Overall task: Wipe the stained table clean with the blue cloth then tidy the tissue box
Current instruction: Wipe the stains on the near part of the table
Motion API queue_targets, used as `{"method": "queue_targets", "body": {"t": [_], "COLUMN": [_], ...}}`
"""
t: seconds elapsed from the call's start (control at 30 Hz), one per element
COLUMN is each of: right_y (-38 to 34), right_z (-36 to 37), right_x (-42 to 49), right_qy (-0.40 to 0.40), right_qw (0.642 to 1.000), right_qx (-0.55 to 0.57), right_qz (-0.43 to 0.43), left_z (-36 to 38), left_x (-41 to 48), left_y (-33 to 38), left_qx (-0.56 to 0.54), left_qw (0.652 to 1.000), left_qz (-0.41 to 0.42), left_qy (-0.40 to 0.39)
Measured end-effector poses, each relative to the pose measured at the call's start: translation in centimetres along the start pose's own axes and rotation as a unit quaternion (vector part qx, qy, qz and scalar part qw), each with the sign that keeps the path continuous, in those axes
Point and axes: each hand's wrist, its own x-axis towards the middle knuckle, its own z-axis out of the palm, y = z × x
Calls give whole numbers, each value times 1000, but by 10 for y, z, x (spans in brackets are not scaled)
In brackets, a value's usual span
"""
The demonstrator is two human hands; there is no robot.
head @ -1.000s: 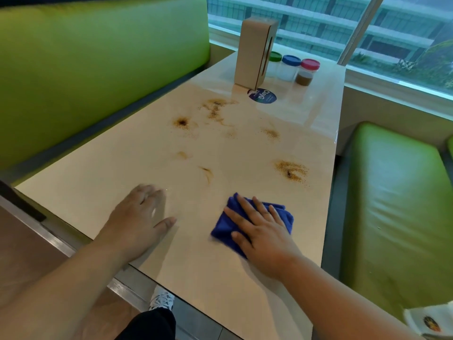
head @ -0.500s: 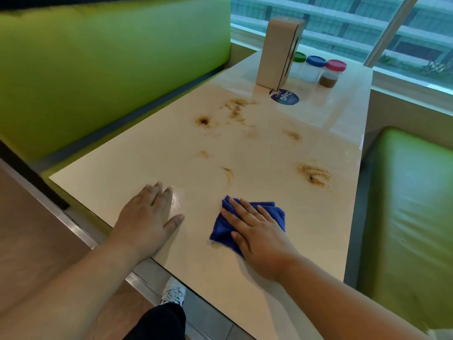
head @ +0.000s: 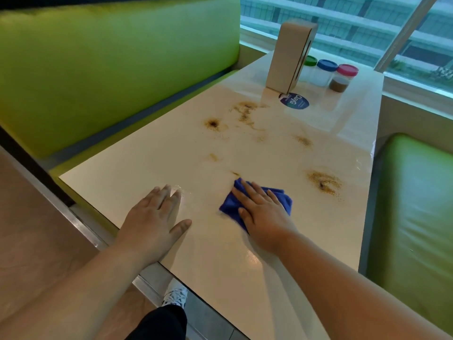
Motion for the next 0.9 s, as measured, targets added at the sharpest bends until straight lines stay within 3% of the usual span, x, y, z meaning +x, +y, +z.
{"method": "queue_targets", "body": {"t": [0.1,0.27,0.47,0.63,0.83,0.9], "right_y": [-18,-16,-15,-8,4,-13], "right_z": [4,2,-2,-3,-9,-6], "right_x": [23,0,36,20,48,58], "right_qy": [0,-2,0,-6,-5,-3], "right_qw": [999,998,999,999,997,997], "right_qx": [-22,-4,-19,-11,-24,-28], "right_qz": [32,-56,45,-52,74,70], "left_z": [0,-3,-3,-18,-26,-26], "left_x": [0,0,0,3,29,41], "left_y": [1,-2,-2,-1,1,4], "left_qx": [-4,-4,-2,11,-31,-54], "left_qw": [1000,1000,1000,1000,999,998], "left_qz": [6,9,7,16,4,-5], "left_qy": [8,-2,-5,-12,18,24]}}
